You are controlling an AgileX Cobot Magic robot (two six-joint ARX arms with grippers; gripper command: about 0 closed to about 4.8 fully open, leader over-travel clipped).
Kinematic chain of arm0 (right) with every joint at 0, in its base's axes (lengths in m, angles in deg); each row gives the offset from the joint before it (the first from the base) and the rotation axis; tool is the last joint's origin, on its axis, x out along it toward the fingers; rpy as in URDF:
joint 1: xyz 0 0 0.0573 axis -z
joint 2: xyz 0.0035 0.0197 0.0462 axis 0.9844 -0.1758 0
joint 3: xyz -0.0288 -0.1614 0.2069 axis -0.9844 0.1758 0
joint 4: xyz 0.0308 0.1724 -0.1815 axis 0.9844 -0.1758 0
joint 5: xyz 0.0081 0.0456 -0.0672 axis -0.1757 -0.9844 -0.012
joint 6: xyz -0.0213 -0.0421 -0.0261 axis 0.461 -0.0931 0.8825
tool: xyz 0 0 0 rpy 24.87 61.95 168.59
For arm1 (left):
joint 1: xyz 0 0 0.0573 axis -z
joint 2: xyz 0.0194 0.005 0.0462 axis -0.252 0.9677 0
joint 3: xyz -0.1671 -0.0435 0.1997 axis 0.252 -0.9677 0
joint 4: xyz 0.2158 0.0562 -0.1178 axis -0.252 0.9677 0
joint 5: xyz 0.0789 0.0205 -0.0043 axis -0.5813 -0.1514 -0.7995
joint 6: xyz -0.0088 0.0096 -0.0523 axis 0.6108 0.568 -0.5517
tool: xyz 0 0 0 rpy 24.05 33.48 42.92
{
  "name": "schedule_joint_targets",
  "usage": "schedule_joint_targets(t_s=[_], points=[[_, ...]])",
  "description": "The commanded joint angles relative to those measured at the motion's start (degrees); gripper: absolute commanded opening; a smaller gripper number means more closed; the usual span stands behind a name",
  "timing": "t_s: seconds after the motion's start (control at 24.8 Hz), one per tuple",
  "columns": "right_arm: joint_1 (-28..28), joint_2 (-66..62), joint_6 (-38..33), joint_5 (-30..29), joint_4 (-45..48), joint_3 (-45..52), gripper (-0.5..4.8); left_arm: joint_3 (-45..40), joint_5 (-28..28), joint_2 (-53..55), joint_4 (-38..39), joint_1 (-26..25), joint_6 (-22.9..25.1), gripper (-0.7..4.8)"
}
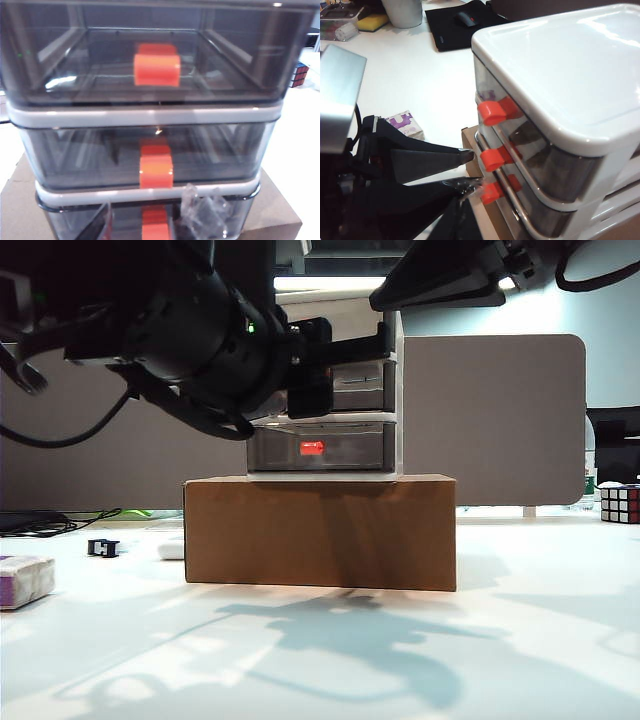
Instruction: Open the second layer of the drawer on the table, pick up a pack of napkins on the table and put it in, and finally close the drawer.
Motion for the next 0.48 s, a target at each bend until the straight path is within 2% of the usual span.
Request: schedule_joint_targets(t_s=[0.04,0.48], points=[[0.1,0.2,0.2,-0.3,1.4,-0.4,-0.05,0.4,0.0,-0.2,-0.5,0.1,0.2,1.40],[0.1,0.1,0.2,-0.3,1.4,-0.4,-0.05,2.2,1.7,0.4,-0.3,-0.3,2.5,1.48]])
